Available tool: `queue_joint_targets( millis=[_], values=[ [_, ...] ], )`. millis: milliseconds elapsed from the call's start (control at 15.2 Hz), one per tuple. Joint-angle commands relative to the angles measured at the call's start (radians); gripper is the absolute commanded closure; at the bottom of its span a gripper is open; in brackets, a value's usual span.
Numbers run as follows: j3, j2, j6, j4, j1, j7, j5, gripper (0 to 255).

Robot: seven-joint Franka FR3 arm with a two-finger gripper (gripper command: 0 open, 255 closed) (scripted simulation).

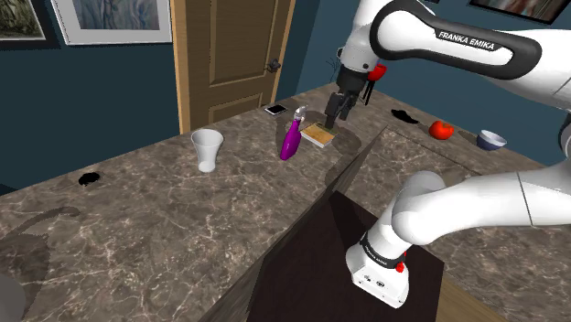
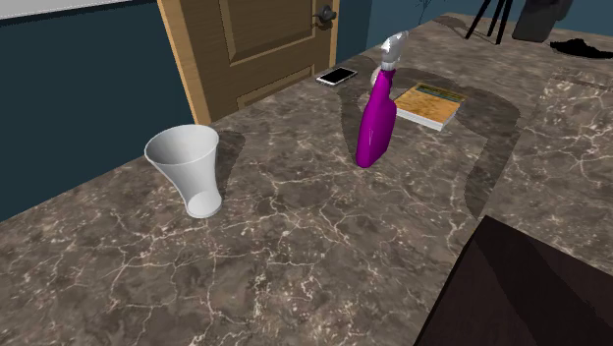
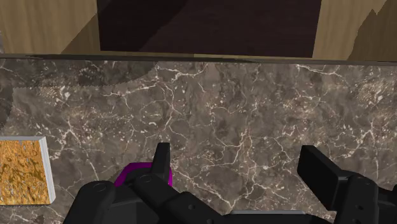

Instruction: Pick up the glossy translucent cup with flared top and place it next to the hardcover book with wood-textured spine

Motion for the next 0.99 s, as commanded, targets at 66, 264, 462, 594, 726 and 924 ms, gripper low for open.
queue_joint_targets(
  millis=[66,264,462,594,726,924],
  values=[
    [0.019,0.026,0.023,0.004,0.006,0.02,0.005,0],
    [0.073,0.11,0.089,0.027,0.022,0.081,0.016,0],
    [0.126,0.203,0.149,0.062,0.034,0.143,0.016,0],
    [0.16,0.269,0.185,0.092,0.04,0.184,0.011,0],
    [0.192,0.337,0.217,0.128,0.044,0.227,0.0,0],
    [0.239,0.445,0.256,0.192,0.049,0.294,-0.026,0]
  ],
)
